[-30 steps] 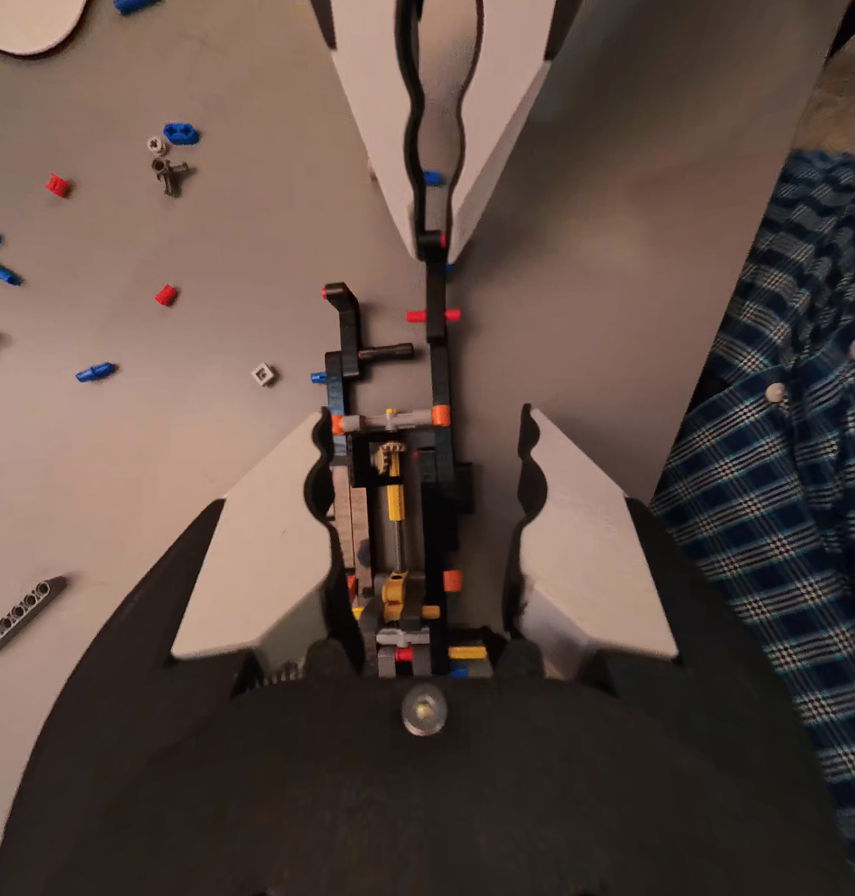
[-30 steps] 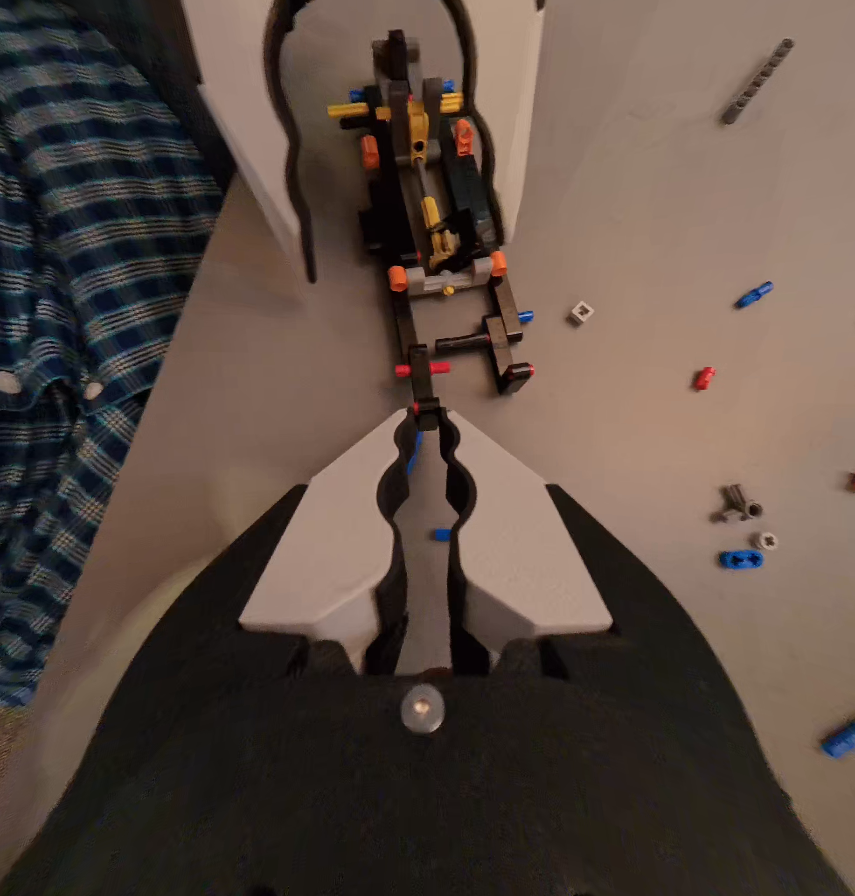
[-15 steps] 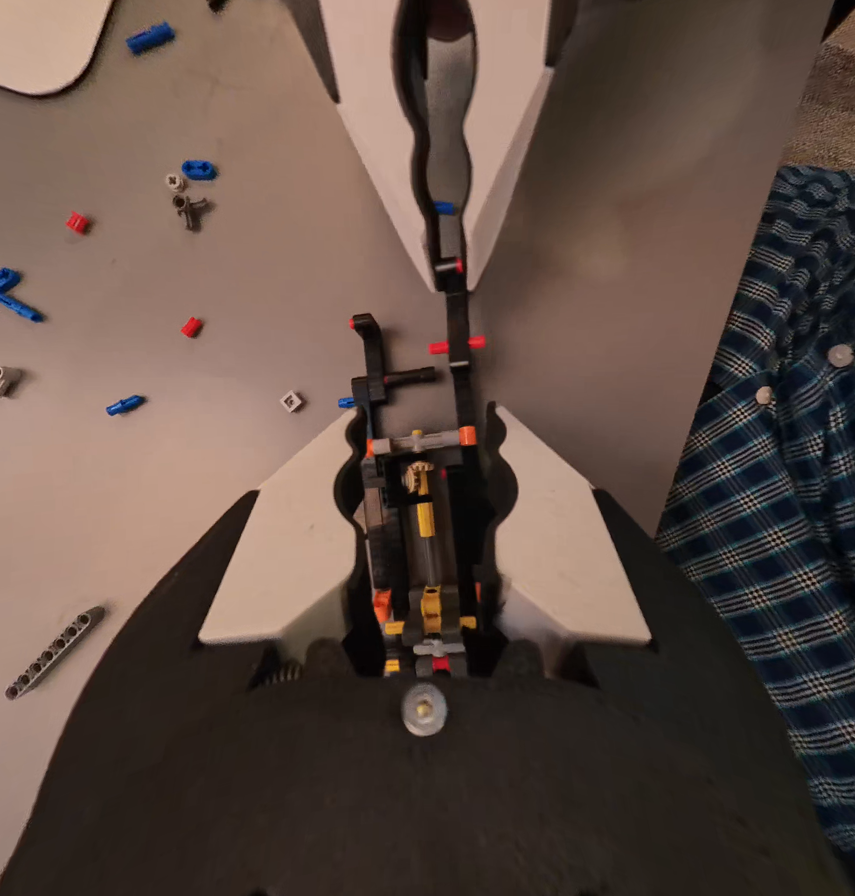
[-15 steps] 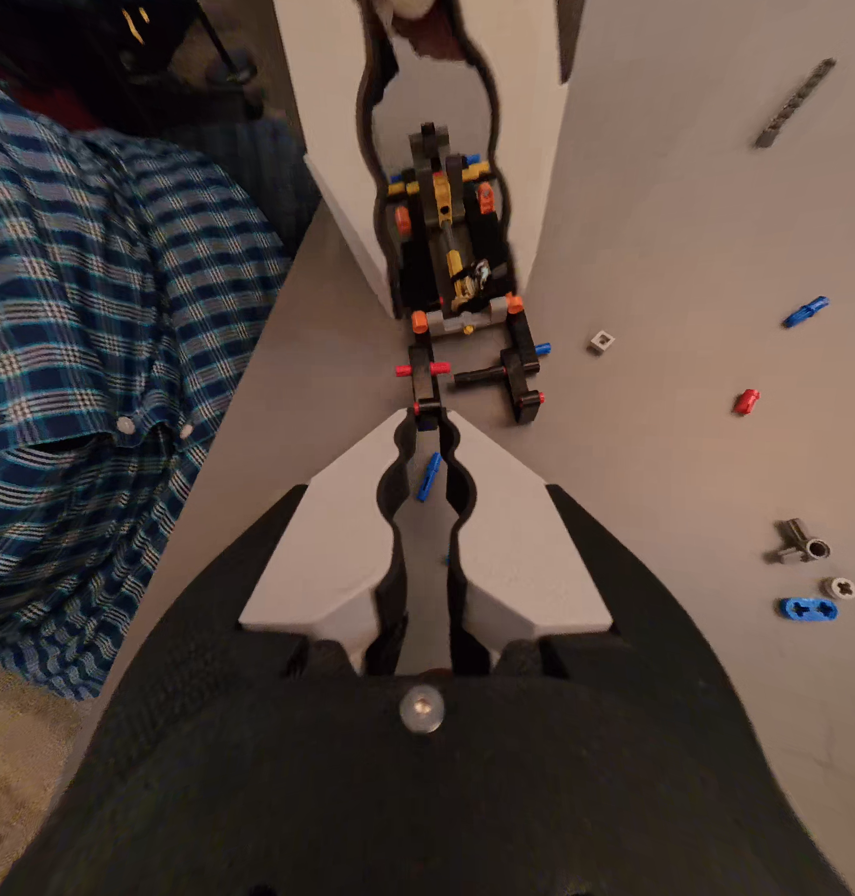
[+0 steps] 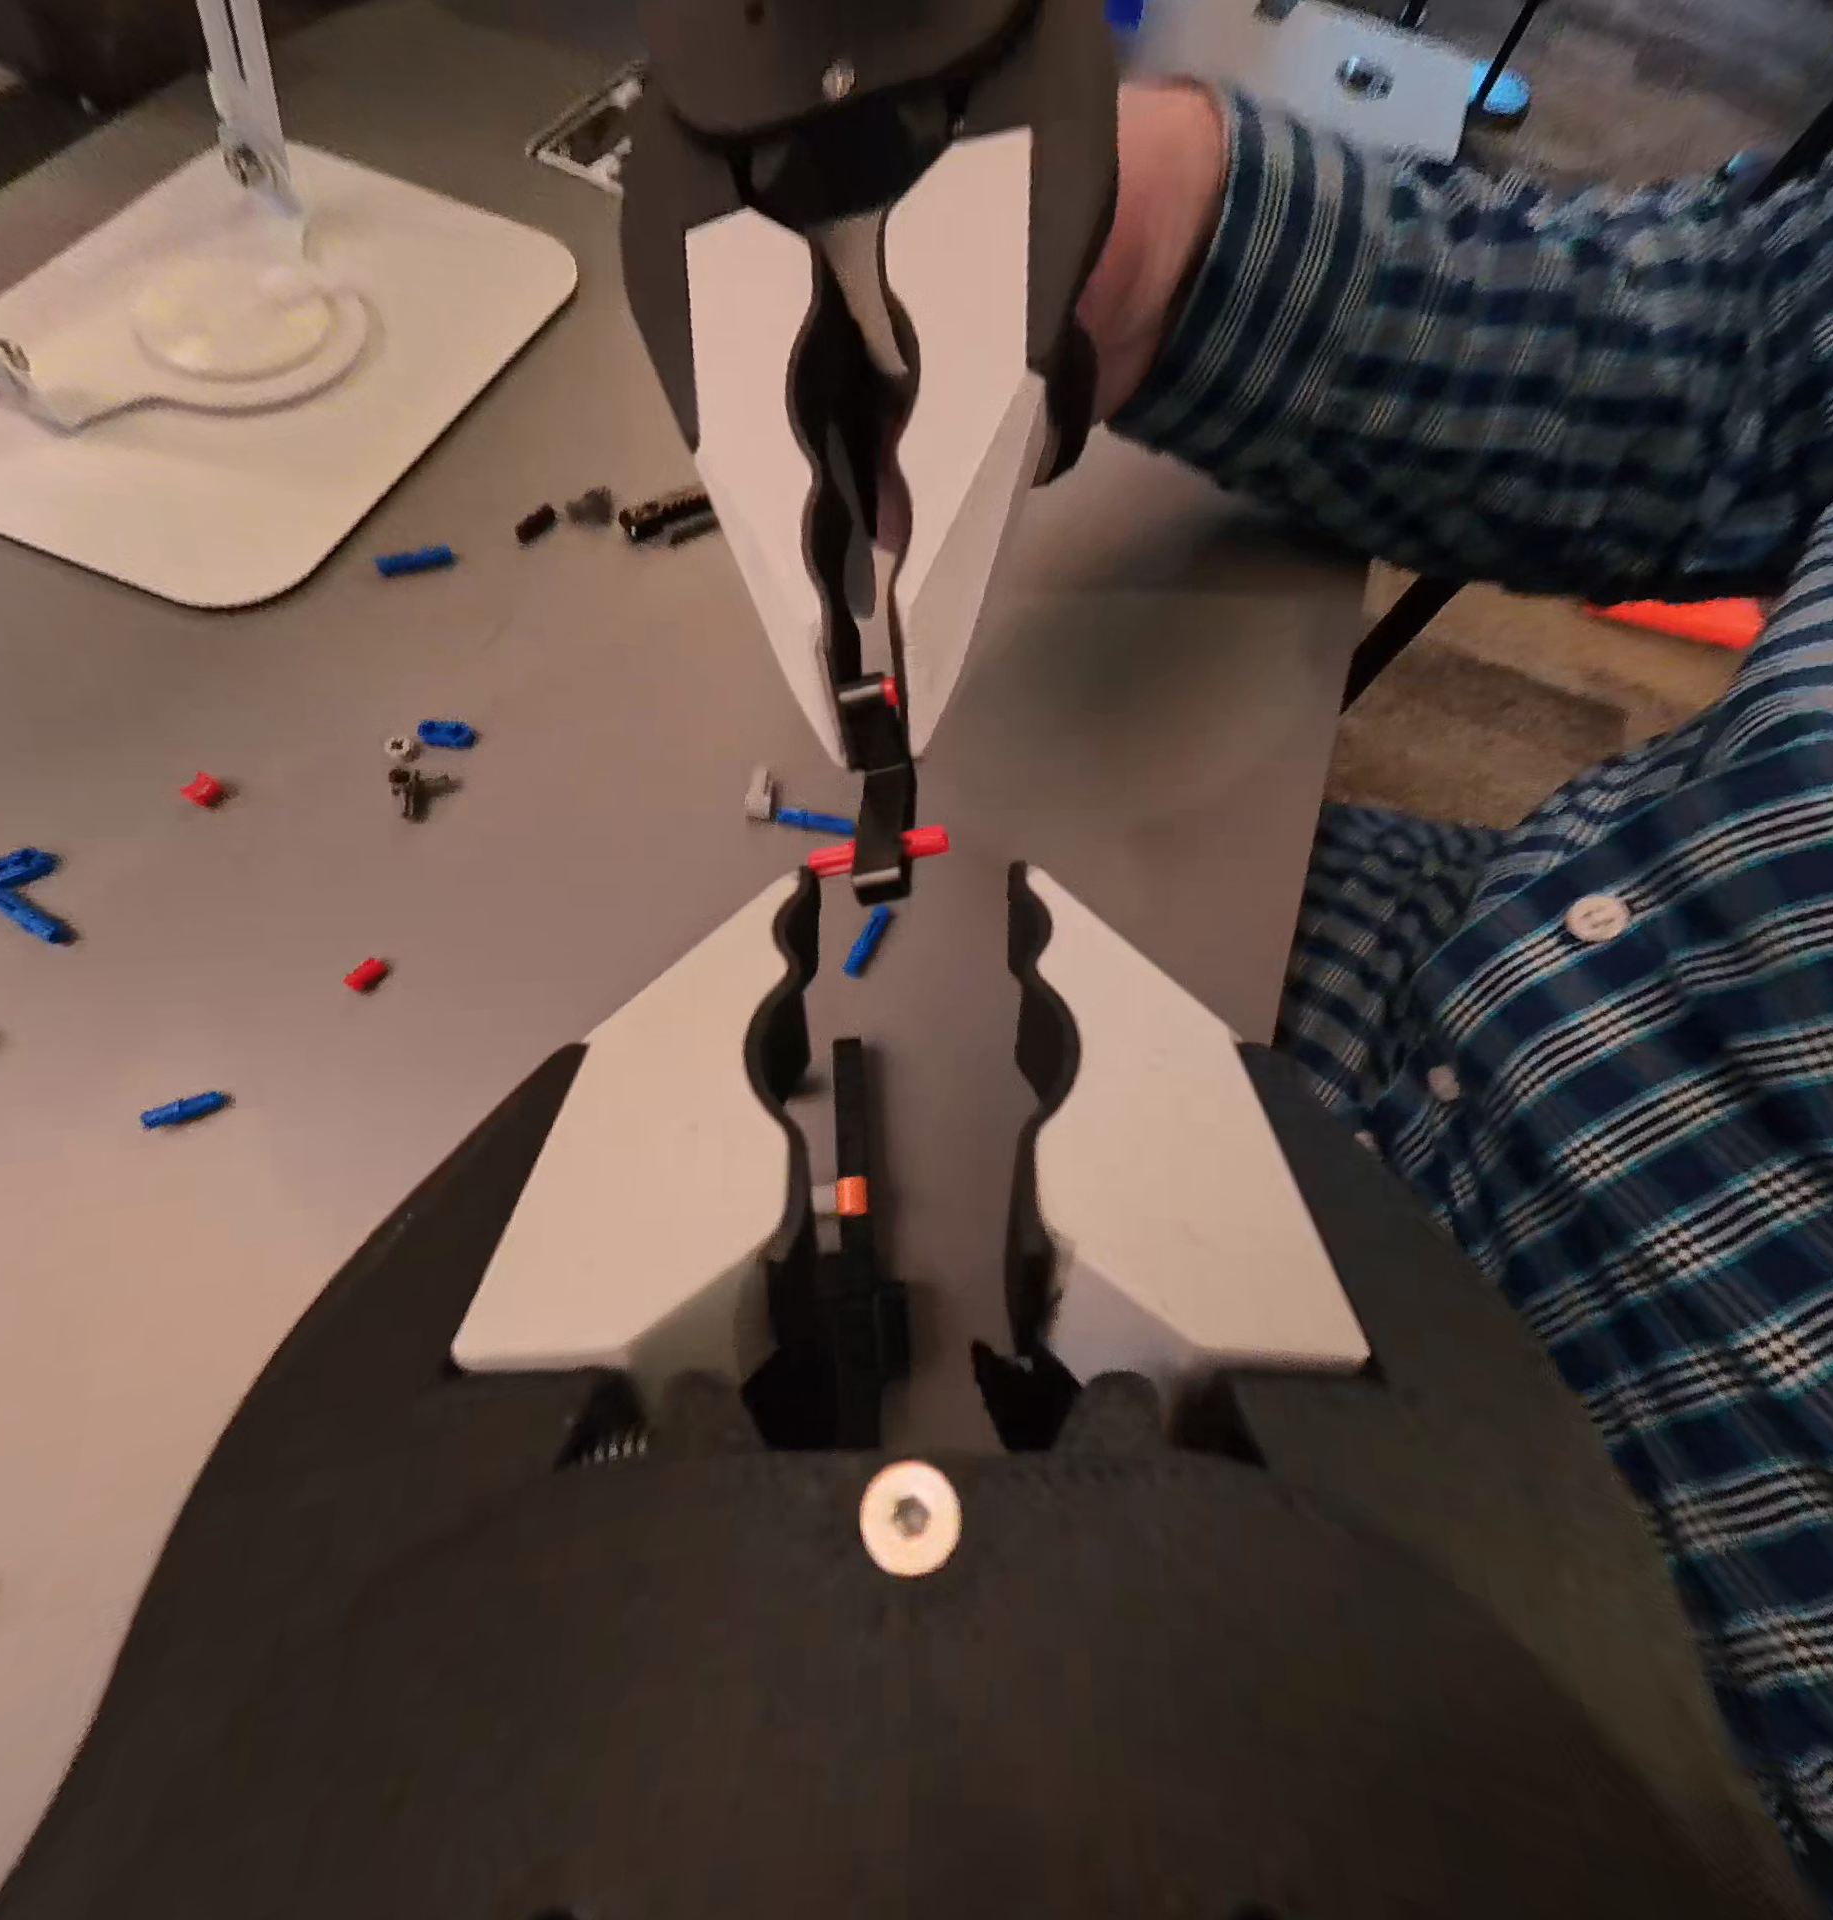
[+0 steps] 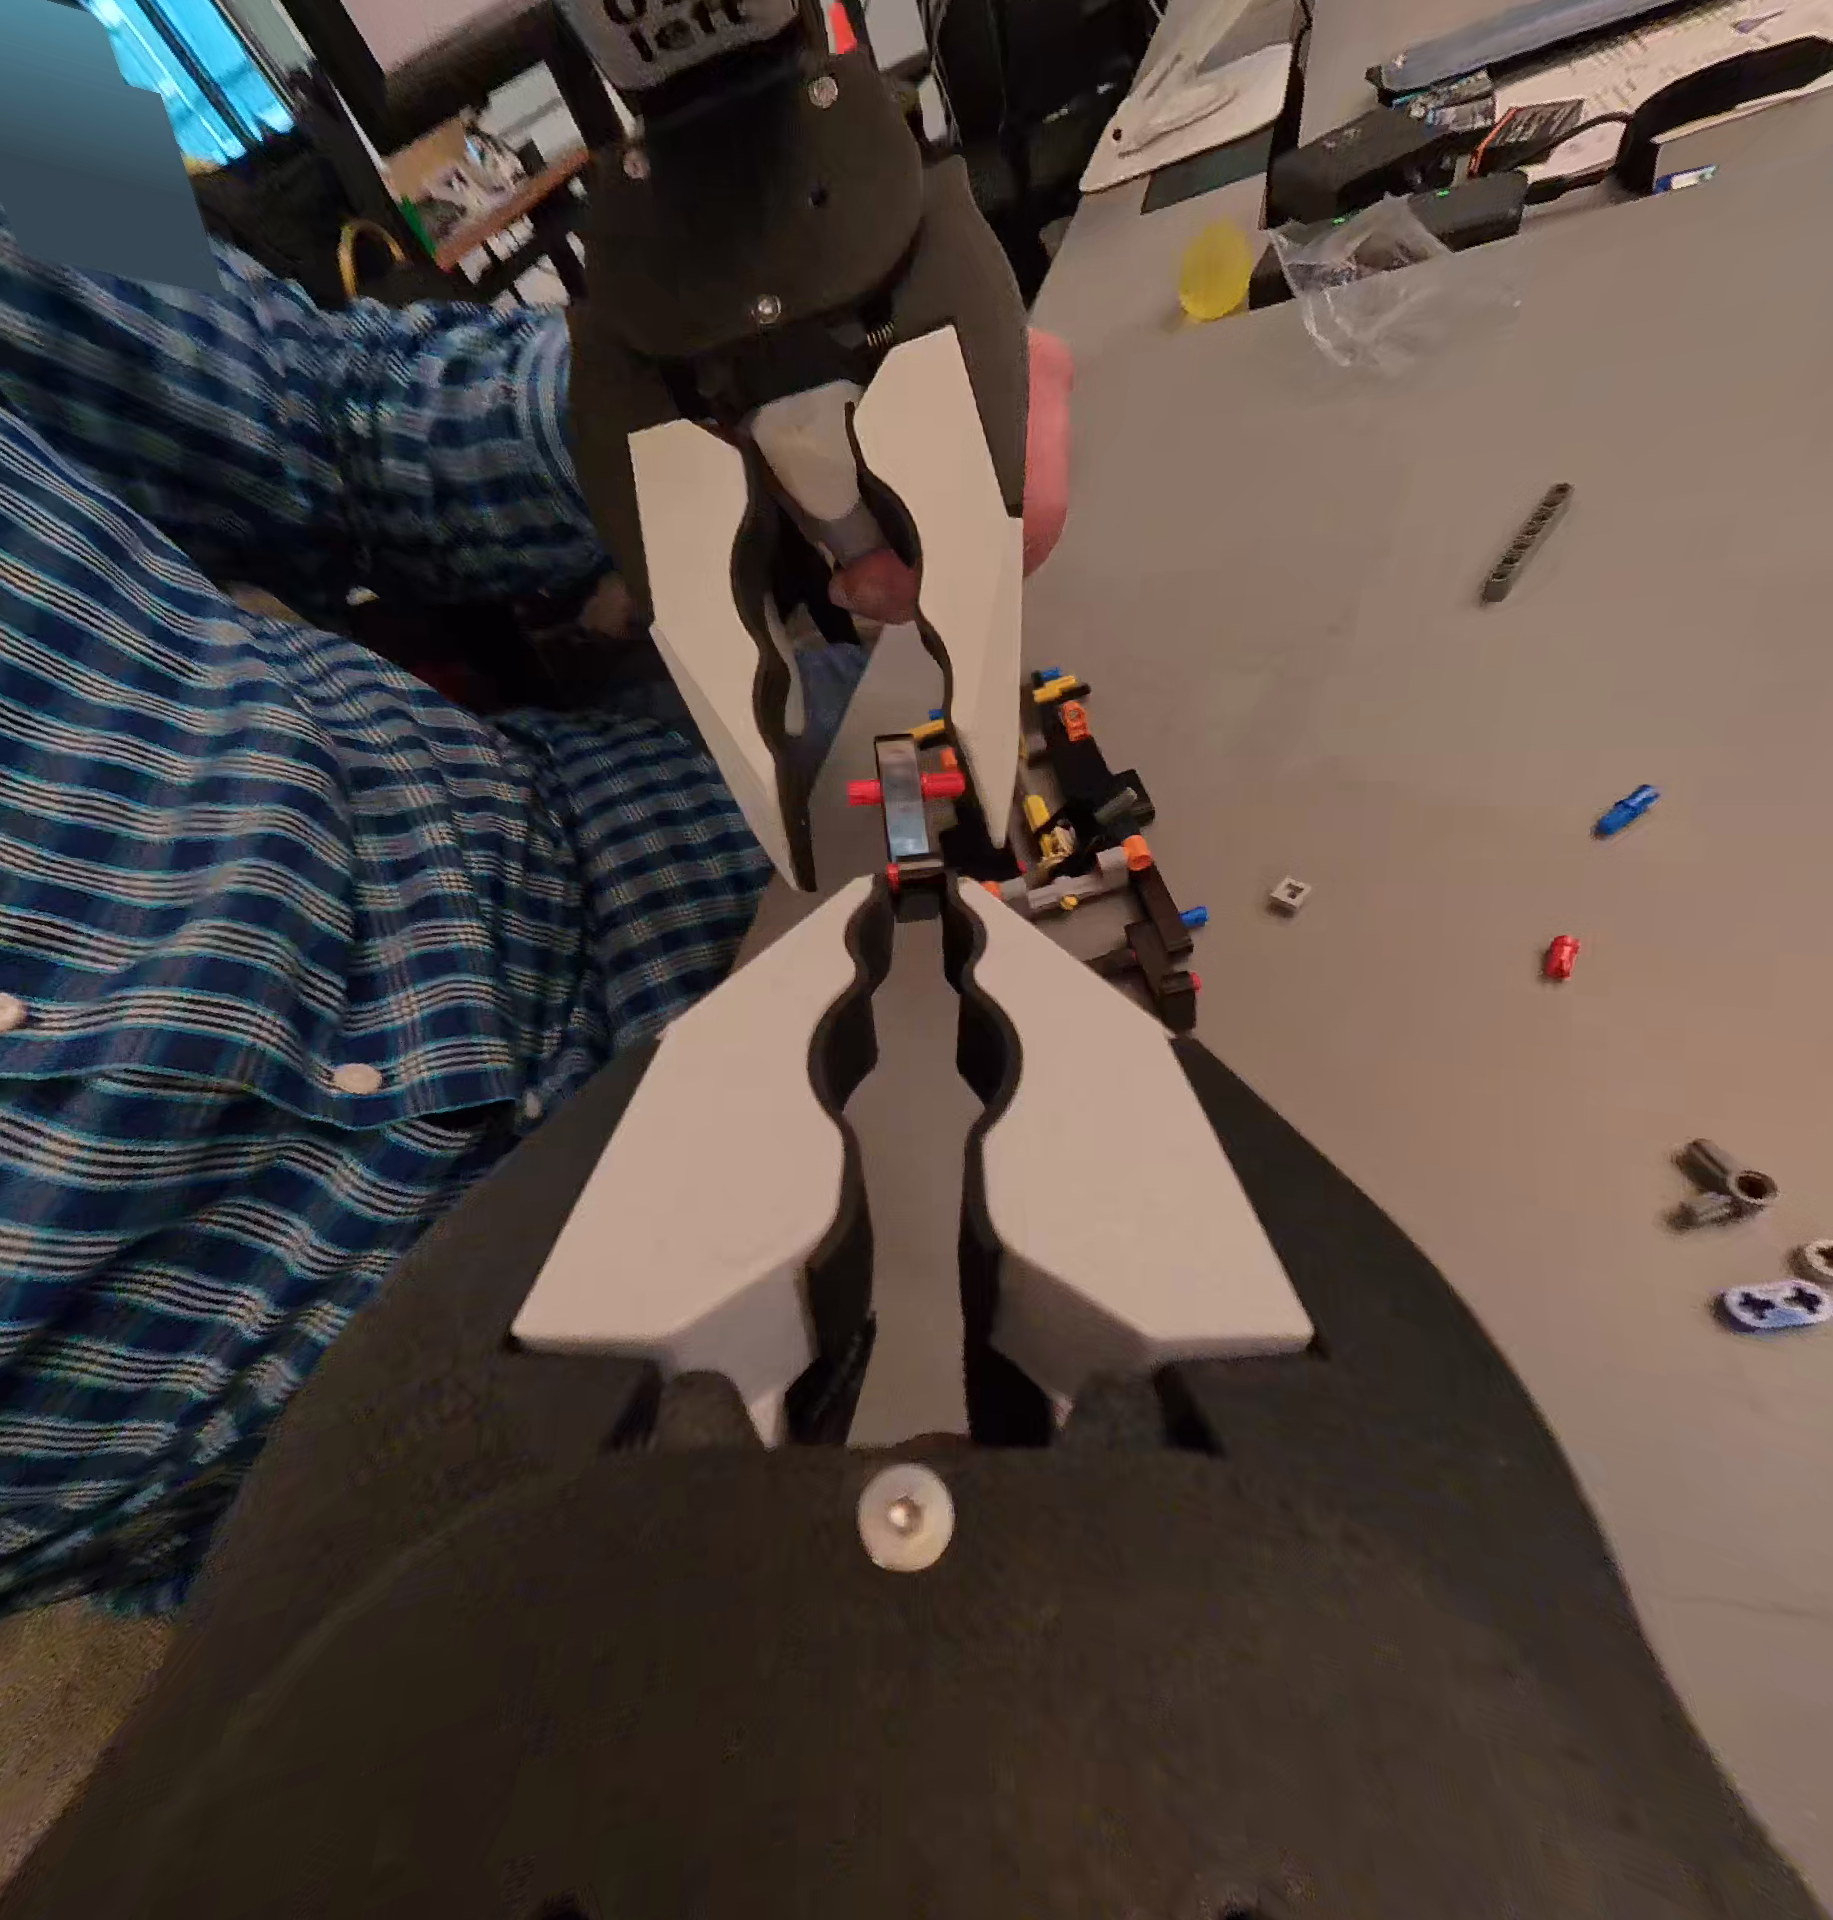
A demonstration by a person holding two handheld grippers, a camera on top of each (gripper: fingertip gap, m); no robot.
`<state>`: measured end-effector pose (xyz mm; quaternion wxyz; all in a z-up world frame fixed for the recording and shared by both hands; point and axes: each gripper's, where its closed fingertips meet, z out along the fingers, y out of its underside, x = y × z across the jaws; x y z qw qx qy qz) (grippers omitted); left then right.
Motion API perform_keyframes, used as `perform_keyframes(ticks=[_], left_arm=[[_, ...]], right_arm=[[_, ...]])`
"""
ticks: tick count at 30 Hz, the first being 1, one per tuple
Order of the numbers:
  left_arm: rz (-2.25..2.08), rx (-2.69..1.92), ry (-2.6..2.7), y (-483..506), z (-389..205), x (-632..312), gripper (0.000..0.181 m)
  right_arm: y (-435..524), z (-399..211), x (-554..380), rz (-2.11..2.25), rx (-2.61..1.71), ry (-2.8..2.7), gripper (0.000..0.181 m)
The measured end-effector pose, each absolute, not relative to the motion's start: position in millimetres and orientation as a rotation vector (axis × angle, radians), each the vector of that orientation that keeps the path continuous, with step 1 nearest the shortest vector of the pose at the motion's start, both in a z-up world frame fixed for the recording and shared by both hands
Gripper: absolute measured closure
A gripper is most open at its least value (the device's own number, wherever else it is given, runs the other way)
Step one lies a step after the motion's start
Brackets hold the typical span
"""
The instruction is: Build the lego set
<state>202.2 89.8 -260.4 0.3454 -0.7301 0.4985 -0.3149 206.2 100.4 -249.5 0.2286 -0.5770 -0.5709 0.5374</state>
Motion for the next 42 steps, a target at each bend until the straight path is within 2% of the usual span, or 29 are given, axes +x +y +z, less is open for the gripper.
perform_keyframes(ticks=[6,9,42], left_arm=[[-0.982,-1.843,1.172,91.1,-239.9,210.0,0.156],[-1.073,-1.838,1.118,91.4,-234.5,212.0,0.155],[-1.342,-1.716,0.854,96.7,-211.4,230.3,0.16]], right_arm=[[98.2,-235.2,215.4,1.727,-1.64,-1.471,0.174],[99.1,-233.0,217.2,1.775,-1.658,-1.447,0.175],[101.1,-218.0,237.4,1.691,-1.59,-1.365,0.174]])
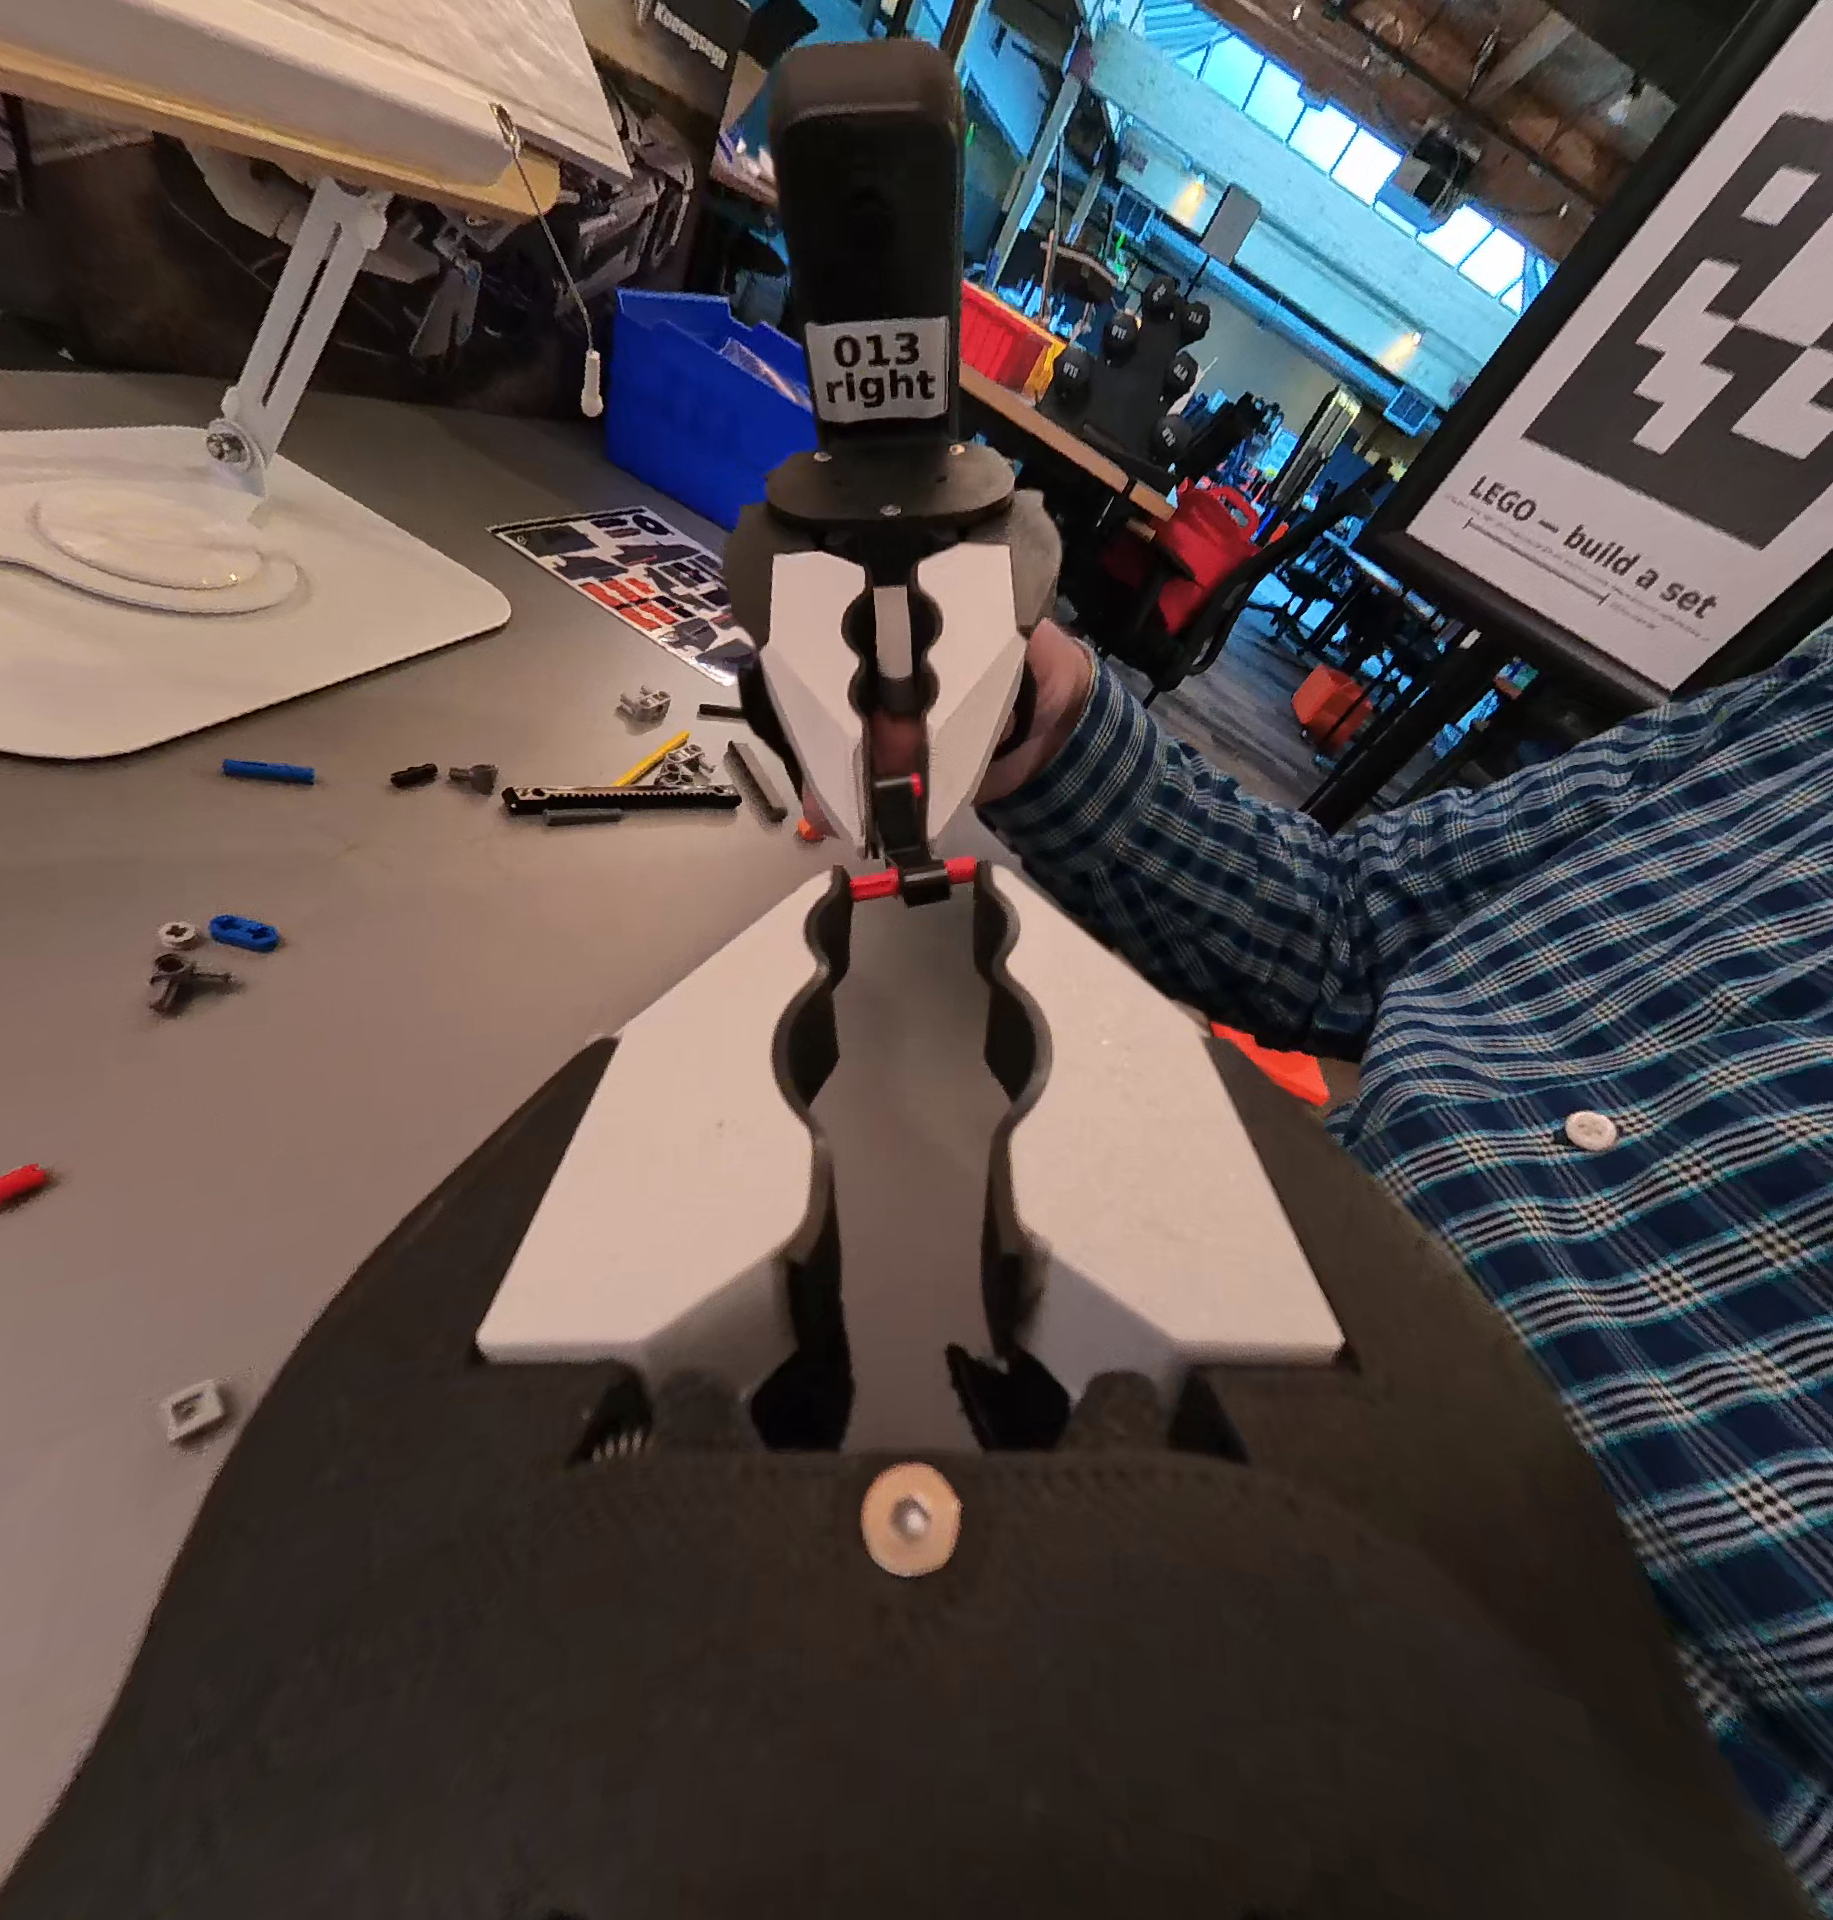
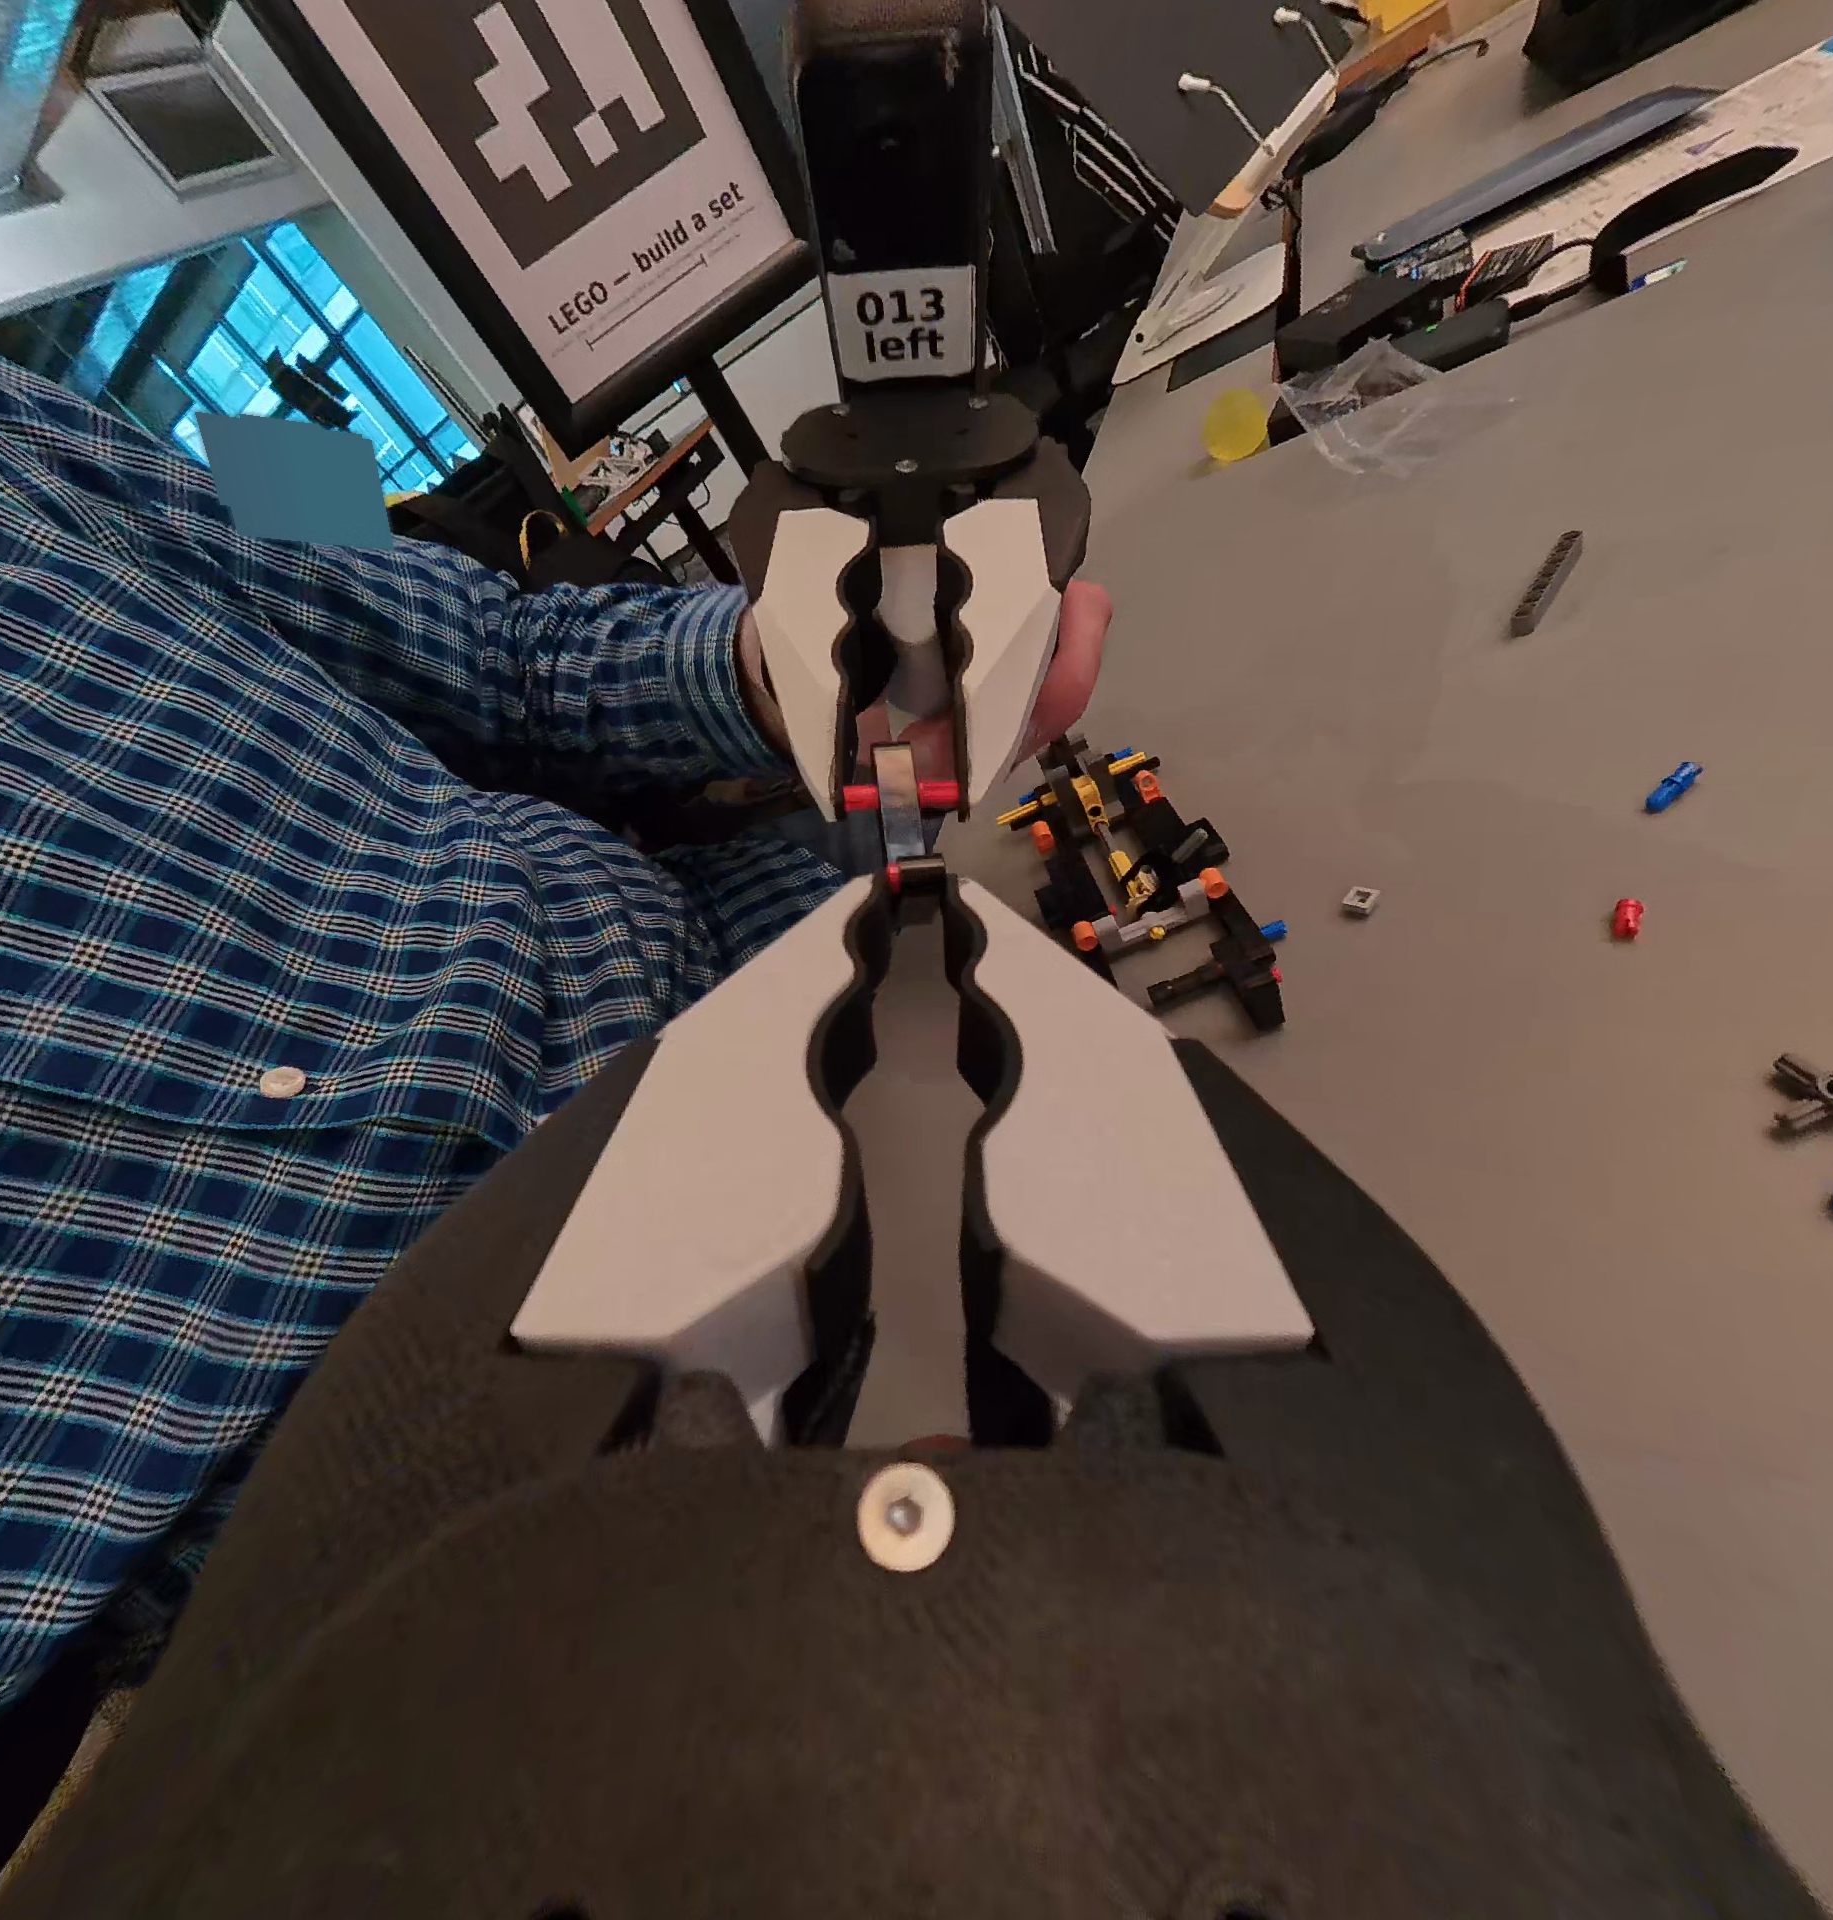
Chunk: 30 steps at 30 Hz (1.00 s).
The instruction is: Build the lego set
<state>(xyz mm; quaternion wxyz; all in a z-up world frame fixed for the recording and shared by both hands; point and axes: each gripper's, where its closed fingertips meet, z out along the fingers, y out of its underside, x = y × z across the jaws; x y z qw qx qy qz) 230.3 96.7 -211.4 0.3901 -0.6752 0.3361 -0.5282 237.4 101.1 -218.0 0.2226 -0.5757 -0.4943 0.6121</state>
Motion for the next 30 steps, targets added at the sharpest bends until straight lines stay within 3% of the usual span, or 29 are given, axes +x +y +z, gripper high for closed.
perform_keyframes(ticks=[30], left_arm=[[-1.43,-1.643,0.639,108.0,-207.0,242.2,0.16]], right_arm=[[115.5,-206.4,249.8,1.778,-1.496,-1.121,0.174]])
